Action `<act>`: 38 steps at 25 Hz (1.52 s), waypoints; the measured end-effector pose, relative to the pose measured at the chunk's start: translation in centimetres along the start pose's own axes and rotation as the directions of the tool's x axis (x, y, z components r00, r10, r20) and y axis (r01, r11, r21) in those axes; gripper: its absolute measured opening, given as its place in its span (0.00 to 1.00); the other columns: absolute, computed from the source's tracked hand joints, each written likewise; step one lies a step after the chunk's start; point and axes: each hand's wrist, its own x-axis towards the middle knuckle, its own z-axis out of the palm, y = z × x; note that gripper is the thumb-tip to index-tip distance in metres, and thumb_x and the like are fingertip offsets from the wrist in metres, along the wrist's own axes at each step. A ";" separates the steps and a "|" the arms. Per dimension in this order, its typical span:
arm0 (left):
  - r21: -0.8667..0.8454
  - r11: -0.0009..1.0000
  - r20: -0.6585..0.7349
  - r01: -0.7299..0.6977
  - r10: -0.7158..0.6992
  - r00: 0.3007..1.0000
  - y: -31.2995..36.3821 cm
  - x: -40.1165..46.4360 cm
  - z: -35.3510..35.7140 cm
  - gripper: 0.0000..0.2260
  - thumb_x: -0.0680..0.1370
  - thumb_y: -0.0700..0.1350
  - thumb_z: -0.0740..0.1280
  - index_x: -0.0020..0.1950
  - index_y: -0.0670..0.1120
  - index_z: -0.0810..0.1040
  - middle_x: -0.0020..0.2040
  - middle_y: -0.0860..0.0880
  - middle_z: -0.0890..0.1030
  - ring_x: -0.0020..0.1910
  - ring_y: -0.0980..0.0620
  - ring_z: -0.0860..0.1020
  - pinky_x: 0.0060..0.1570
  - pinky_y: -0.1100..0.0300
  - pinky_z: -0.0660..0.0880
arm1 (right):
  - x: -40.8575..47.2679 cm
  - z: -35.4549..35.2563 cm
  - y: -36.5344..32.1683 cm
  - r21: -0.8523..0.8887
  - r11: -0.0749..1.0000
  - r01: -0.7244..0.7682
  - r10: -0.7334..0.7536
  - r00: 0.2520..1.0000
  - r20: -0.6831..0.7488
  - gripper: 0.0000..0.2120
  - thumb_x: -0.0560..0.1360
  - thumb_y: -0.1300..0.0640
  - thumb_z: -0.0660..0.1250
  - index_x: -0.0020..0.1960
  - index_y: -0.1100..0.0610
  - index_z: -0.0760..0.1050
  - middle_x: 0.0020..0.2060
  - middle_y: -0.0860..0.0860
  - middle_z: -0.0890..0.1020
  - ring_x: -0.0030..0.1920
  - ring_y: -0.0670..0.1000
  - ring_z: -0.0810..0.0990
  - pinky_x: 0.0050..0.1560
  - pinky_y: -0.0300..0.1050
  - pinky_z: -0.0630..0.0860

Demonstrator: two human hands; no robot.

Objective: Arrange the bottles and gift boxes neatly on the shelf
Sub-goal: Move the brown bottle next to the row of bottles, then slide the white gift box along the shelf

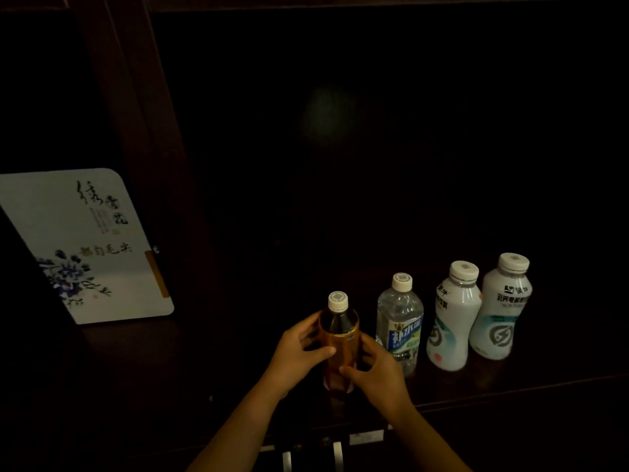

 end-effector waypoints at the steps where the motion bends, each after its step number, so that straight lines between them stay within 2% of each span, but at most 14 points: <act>1: -0.006 1.000 -0.008 -0.004 0.004 1.000 0.0 0.1 0.2 0.29 0.70 0.35 0.71 0.58 0.65 0.66 0.55 0.65 0.73 0.55 0.66 0.72 0.47 0.75 0.74 | 0.1 -0.1 0.0 -0.001 1.000 -0.002 0.002 1.000 0.001 0.27 0.66 0.63 0.73 0.61 0.46 0.70 0.45 0.36 0.77 0.49 0.36 0.76 0.48 0.29 0.71; 3: -0.013 1.000 -0.026 -0.010 0.010 1.000 0.1 0.0 0.6 0.30 0.71 0.36 0.71 0.63 0.61 0.64 0.57 0.63 0.72 0.57 0.63 0.71 0.47 0.78 0.72 | 0.1 -0.2 -0.1 -0.006 1.000 -0.010 0.010 1.000 0.010 0.28 0.67 0.63 0.73 0.63 0.50 0.69 0.47 0.37 0.76 0.49 0.36 0.74 0.51 0.29 0.70; 7: 0.003 1.000 -0.043 -0.007 0.007 0.999 1.0 -0.7 1.3 0.31 0.72 0.34 0.68 0.70 0.53 0.61 0.62 0.55 0.71 0.62 0.58 0.69 0.45 0.81 0.69 | 0.0 -0.2 -0.5 -0.033 0.999 -0.018 0.018 1.000 0.011 0.29 0.68 0.64 0.72 0.66 0.54 0.68 0.55 0.48 0.77 0.52 0.42 0.73 0.55 0.37 0.71; 9: 0.041 0.998 -0.063 0.038 -0.036 0.997 1.5 -1.8 1.5 0.31 0.73 0.35 0.68 0.72 0.49 0.60 0.66 0.49 0.71 0.65 0.54 0.69 0.53 0.75 0.70 | -0.3 -0.2 -0.8 -0.043 0.998 -0.049 0.050 0.998 0.023 0.29 0.68 0.64 0.72 0.66 0.55 0.66 0.57 0.51 0.77 0.49 0.42 0.73 0.49 0.32 0.71; 11: 0.081 0.991 -0.063 0.105 -0.100 0.993 1.8 -3.4 1.1 0.33 0.73 0.39 0.69 0.74 0.50 0.58 0.69 0.46 0.70 0.67 0.50 0.69 0.62 0.63 0.69 | -0.8 -0.4 -1.0 -0.073 0.995 -0.071 0.076 0.996 0.056 0.29 0.67 0.61 0.73 0.66 0.55 0.67 0.56 0.51 0.78 0.44 0.40 0.72 0.38 0.28 0.70; 12: 0.117 0.985 -0.035 0.124 -0.121 0.992 1.8 -4.4 0.6 0.33 0.73 0.42 0.69 0.74 0.52 0.57 0.69 0.46 0.70 0.65 0.50 0.71 0.62 0.60 0.69 | -1.1 -0.5 -1.1 -0.112 0.991 -0.076 0.085 0.994 0.076 0.29 0.67 0.59 0.74 0.65 0.55 0.68 0.54 0.51 0.78 0.43 0.39 0.72 0.36 0.28 0.68; 14: 0.236 0.961 0.067 0.145 -0.165 0.984 1.7 -6.6 -1.2 0.32 0.72 0.47 0.70 0.72 0.55 0.59 0.66 0.47 0.73 0.60 0.54 0.74 0.59 0.63 0.72 | -1.7 -0.8 -1.2 -0.228 0.968 -0.102 0.135 0.982 0.133 0.27 0.66 0.54 0.74 0.62 0.55 0.70 0.51 0.50 0.79 0.41 0.41 0.73 0.38 0.31 0.69; 17: 0.465 0.871 0.222 0.157 -0.287 0.932 1.4 -10.1 -5.6 0.29 0.71 0.52 0.70 0.70 0.55 0.65 0.62 0.49 0.77 0.51 0.59 0.78 0.51 0.69 0.74 | -3.0 -0.3 -2.0 -0.506 0.860 -0.073 0.252 0.922 0.295 0.23 0.67 0.48 0.72 0.59 0.53 0.73 0.54 0.51 0.80 0.48 0.48 0.78 0.50 0.42 0.76; 19: 0.557 0.814 0.240 0.166 -0.350 0.906 0.9 -12.0 -9.3 0.27 0.71 0.54 0.70 0.69 0.55 0.67 0.61 0.50 0.78 0.47 0.62 0.78 0.46 0.75 0.72 | -4.4 1.4 -3.8 -0.575 0.818 -0.008 0.281 0.878 0.388 0.24 0.67 0.45 0.71 0.59 0.53 0.73 0.56 0.51 0.80 0.51 0.49 0.78 0.53 0.43 0.76; 23: 0.593 0.770 0.122 0.237 -0.376 0.919 0.3 -14.5 -16.6 0.28 0.69 0.57 0.70 0.67 0.54 0.69 0.58 0.52 0.79 0.43 0.66 0.76 0.40 0.80 0.70 | -6.2 7.4 -8.8 -0.529 0.840 0.118 0.185 0.855 0.484 0.27 0.66 0.45 0.71 0.62 0.53 0.71 0.56 0.50 0.79 0.55 0.48 0.78 0.57 0.46 0.76; 26: 0.619 0.737 0.035 0.272 -0.372 0.927 -0.3 -15.7 -22.5 0.29 0.69 0.57 0.71 0.68 0.52 0.69 0.58 0.49 0.80 0.45 0.65 0.76 0.39 0.82 0.69 | -6.7 13.3 -12.6 -0.565 0.805 0.183 0.175 0.836 0.520 0.30 0.65 0.44 0.72 0.63 0.52 0.70 0.59 0.52 0.76 0.59 0.50 0.76 0.59 0.48 0.75; 31: 0.631 0.694 -0.127 0.347 -0.349 0.928 -1.0 -17.2 -33.6 0.30 0.69 0.55 0.72 0.69 0.48 0.68 0.57 0.47 0.80 0.55 0.54 0.78 0.50 0.69 0.71 | -4.3 22.4 -18.0 -0.621 0.761 0.188 0.174 0.862 0.475 0.34 0.65 0.43 0.72 0.67 0.54 0.67 0.63 0.53 0.74 0.62 0.52 0.74 0.60 0.49 0.74; 34: 0.600 0.720 -0.296 0.349 -0.205 0.933 -0.3 -18.0 -38.3 0.31 0.70 0.52 0.72 0.70 0.46 0.66 0.59 0.43 0.79 0.57 0.49 0.77 0.57 0.60 0.73 | -1.3 25.2 -20.3 -0.615 0.779 0.126 0.143 0.918 0.369 0.35 0.65 0.44 0.73 0.67 0.54 0.66 0.64 0.54 0.73 0.62 0.53 0.73 0.61 0.48 0.74; 38: 0.445 0.861 -0.520 0.247 0.024 0.854 1.3 -16.8 -43.2 0.30 0.70 0.49 0.72 0.70 0.46 0.67 0.59 0.42 0.79 0.57 0.44 0.77 0.58 0.50 0.75 | 2.7 27.6 -23.3 -0.537 0.840 0.074 0.044 0.978 0.204 0.39 0.64 0.47 0.75 0.70 0.55 0.62 0.67 0.55 0.71 0.66 0.54 0.71 0.62 0.45 0.71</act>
